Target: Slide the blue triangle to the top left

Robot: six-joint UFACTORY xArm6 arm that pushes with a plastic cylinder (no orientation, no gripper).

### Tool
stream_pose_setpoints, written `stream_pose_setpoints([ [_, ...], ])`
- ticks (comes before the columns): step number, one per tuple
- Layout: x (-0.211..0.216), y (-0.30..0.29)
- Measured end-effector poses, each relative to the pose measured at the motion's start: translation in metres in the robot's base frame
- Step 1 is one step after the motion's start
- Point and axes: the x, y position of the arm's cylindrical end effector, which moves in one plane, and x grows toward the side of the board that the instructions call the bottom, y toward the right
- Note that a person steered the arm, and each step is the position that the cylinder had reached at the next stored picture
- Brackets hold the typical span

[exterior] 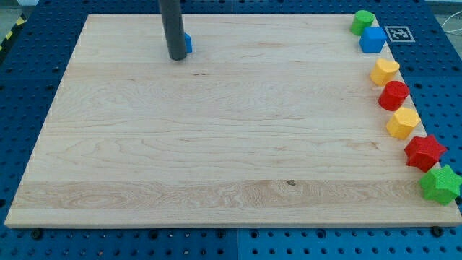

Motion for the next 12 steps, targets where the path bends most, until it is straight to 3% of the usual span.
stream_pose_setpoints([
  [2, -0.043, 0.016],
  [4, -0.064, 0.080],
  [8, -0.081, -0.024],
  [10, -0.051, -0.012],
  [12, -0.053, -0.032],
])
